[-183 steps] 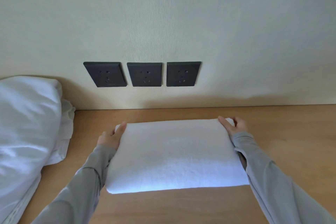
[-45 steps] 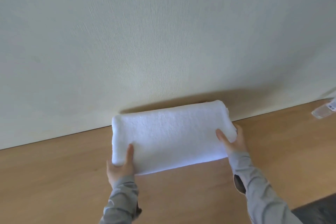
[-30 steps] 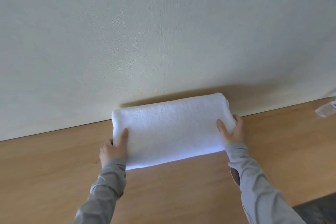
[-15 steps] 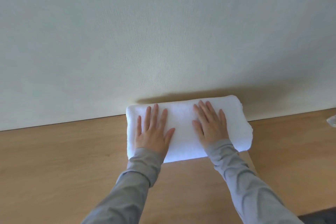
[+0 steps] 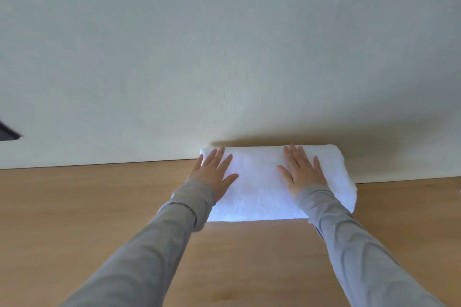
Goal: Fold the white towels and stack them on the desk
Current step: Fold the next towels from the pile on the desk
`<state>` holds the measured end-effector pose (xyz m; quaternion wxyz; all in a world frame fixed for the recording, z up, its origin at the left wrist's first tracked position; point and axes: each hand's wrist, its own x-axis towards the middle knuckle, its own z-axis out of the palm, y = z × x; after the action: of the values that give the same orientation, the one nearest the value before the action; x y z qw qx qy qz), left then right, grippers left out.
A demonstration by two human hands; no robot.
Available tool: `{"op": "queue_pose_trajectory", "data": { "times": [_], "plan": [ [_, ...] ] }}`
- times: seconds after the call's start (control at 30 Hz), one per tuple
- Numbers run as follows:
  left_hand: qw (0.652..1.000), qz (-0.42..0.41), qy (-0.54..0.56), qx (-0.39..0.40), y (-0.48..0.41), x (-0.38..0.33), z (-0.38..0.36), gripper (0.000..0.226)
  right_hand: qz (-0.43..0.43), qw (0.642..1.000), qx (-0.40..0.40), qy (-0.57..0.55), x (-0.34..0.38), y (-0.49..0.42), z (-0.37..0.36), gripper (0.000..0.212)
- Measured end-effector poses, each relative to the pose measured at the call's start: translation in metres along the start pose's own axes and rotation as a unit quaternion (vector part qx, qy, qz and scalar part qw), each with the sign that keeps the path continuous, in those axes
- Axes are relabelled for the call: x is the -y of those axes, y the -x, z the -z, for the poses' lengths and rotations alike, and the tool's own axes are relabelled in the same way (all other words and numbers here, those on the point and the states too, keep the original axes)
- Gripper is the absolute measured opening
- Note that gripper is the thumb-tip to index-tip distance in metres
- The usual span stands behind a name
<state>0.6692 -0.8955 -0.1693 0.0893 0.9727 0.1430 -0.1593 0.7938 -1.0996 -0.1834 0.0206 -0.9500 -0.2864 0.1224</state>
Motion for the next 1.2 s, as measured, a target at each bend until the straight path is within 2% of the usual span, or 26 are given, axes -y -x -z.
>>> {"op": "queue_pose_trajectory", "data": {
  "times": [0.13, 0.3, 0.47, 0.53, 0.6, 0.7, 0.97, 1.2],
  "plan": [
    [0.997, 0.040, 0.020, -0.058, 0.032, 0.033, 0.046, 0.060, 0.033, 0.998, -0.043, -0.019, 0.037, 0.010, 0.048, 0.056],
    [0.989, 0.076, -0.007, -0.126, 0.087, 0.083, 0.095, 0.058, 0.107, 0.991, -0.084, -0.010, 0.116, 0.021, 0.105, 0.053],
    [0.977, 0.132, -0.036, -0.163, 0.162, 0.156, 0.130, 0.059, 0.155, 0.979, -0.135, 0.002, 0.213, 0.043, 0.140, 0.053],
    [0.977, 0.144, -0.035, -0.155, 0.174, 0.165, 0.142, 0.059, 0.150, 0.980, -0.134, 0.005, 0.232, 0.048, 0.154, 0.053],
    [0.948, 0.227, -0.047, -0.219, 0.289, 0.263, 0.160, 0.059, 0.246, 0.952, -0.179, 0.026, 0.367, 0.089, 0.170, 0.053],
    [0.942, 0.228, -0.029, -0.243, 0.317, 0.295, 0.169, 0.058, 0.249, 0.947, -0.201, 0.025, 0.405, 0.099, 0.186, 0.053],
    [0.868, 0.381, -0.061, -0.311, 0.577, 0.469, 0.158, 0.058, 0.403, 0.878, -0.257, -0.001, 0.684, 0.213, 0.175, 0.052],
    [0.816, 0.452, -0.029, -0.361, 0.721, 0.561, 0.127, 0.056, 0.463, 0.845, -0.265, -0.033, 0.834, 0.283, 0.162, 0.052]
  ]
}}
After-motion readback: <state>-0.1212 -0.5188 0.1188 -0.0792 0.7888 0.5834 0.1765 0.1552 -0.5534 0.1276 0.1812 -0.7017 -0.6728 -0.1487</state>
